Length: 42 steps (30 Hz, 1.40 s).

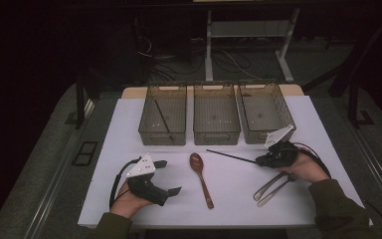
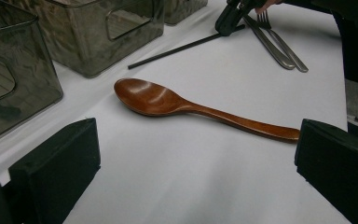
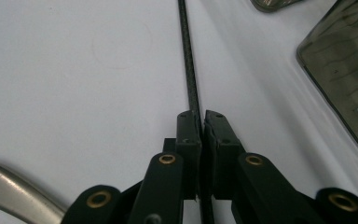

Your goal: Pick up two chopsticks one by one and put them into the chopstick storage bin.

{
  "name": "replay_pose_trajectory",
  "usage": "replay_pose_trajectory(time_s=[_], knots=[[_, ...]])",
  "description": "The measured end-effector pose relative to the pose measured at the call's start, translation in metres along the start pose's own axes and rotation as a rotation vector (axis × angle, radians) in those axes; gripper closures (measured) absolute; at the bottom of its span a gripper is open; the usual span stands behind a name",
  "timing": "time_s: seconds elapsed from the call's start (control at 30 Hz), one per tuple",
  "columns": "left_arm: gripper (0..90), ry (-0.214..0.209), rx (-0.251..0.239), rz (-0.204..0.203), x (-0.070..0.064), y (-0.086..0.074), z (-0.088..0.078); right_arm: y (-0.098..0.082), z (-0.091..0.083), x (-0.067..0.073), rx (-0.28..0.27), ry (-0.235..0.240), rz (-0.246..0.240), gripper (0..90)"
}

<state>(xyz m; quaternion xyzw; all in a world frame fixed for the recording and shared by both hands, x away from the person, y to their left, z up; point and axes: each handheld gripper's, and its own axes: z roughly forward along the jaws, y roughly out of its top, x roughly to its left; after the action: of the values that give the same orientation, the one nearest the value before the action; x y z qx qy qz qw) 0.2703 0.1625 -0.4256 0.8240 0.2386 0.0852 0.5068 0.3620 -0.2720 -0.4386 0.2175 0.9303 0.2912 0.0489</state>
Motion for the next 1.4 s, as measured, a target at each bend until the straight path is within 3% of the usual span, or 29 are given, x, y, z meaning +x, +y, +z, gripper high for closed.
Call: replay_pose_trajectory(time_s=[0.17,0.4,0.57,0.73,1.03,1.4], knots=[[0.0,0.0,-0.002,0.0,0.0,0.0,0.0,0.0,-0.001,0.0,0.008,-0.006,-0.012,84.8],[0.0,0.0,-0.004,-0.001,0.0,0.0,-0.001,0.001,-0.001,0.001,0.0,0.04,0.002,84.8],[0.0,0.001,-0.004,-0.001,0.0,0.0,-0.001,0.003,-0.006,0.003,-0.035,0.074,0.0,84.8],[0.0,0.001,-0.004,0.0,0.0,0.0,-0.001,0.004,-0.009,0.004,-0.052,0.074,-0.007,84.9],[0.0,0.004,-0.004,-0.001,0.0,0.0,-0.001,0.009,-0.025,0.009,-0.171,0.118,0.031,84.9],[0.0,0.006,-0.002,0.001,0.0,0.0,0.0,0.017,-0.04,0.012,-0.28,0.119,0.034,84.9]])
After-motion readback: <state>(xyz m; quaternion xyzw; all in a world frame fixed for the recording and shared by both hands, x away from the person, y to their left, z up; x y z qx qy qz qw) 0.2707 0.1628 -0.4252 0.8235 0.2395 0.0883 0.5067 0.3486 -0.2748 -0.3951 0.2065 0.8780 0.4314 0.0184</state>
